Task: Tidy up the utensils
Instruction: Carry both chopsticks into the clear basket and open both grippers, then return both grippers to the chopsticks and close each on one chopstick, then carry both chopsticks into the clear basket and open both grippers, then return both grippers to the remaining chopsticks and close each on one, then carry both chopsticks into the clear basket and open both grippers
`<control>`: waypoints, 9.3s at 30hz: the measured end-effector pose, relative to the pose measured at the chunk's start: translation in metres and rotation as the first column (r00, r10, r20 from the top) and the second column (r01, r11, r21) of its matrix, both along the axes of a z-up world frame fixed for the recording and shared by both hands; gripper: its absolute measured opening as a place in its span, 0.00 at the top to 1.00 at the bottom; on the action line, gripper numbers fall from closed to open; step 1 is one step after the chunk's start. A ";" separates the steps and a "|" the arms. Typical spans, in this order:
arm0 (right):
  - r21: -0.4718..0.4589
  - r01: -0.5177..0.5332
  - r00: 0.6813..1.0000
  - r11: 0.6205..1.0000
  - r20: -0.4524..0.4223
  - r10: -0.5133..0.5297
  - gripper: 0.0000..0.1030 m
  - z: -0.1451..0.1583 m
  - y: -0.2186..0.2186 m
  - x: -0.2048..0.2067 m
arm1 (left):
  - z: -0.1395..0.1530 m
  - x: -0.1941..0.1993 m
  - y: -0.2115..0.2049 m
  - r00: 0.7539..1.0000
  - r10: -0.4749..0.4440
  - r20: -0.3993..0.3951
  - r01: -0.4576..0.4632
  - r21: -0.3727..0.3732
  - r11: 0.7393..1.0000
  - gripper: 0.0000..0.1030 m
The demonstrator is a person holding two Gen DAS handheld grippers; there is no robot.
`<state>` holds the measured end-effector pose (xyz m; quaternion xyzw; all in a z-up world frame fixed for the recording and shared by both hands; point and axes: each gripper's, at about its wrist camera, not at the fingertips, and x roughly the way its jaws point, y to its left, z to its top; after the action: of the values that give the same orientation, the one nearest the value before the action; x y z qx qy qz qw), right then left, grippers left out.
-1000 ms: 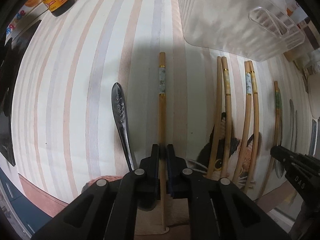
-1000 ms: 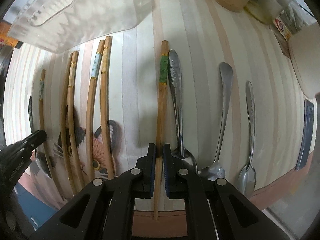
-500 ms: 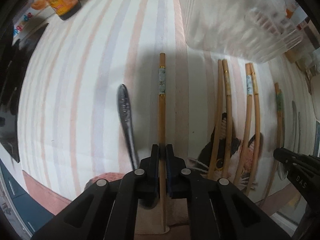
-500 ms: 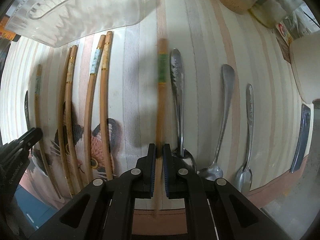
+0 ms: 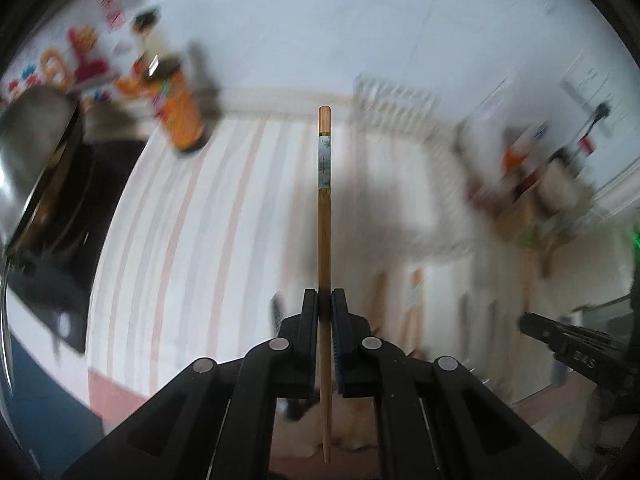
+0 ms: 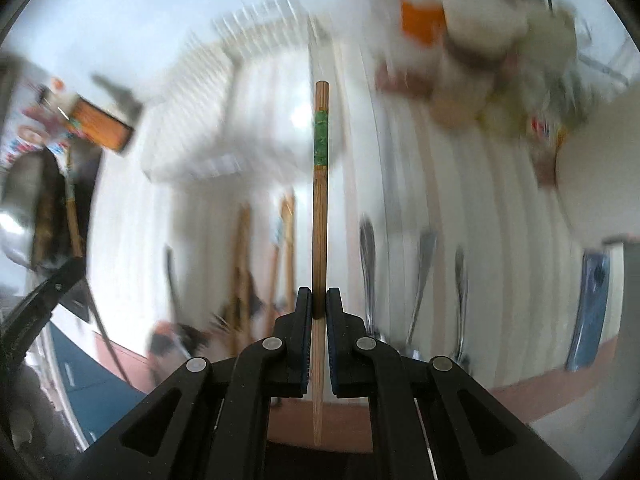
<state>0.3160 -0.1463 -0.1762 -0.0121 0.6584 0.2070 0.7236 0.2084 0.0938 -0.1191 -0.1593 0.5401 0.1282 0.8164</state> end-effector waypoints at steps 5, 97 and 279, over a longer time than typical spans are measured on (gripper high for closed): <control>0.114 0.041 0.999 0.993 0.022 -0.044 0.93 0.023 0.011 0.057 | 0.027 0.076 0.001 0.998 -0.029 0.062 0.035 -0.108 0.993 0.96; -0.220 -0.094 0.996 0.971 -0.022 0.091 0.93 -0.137 0.031 -0.055 | -0.153 -0.024 -0.030 0.961 -0.016 -0.277 0.014 -0.010 1.000 0.96; -0.078 -0.025 0.975 0.997 0.218 0.042 0.93 -0.014 -0.006 -0.033 | 0.001 -0.015 0.003 0.998 0.056 -0.027 -0.054 0.053 0.997 0.96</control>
<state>0.2833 -0.1518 -0.1905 -0.0732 0.5813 0.1917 0.7874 0.1930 0.0969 -0.1185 -0.1510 0.5436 0.1670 0.8086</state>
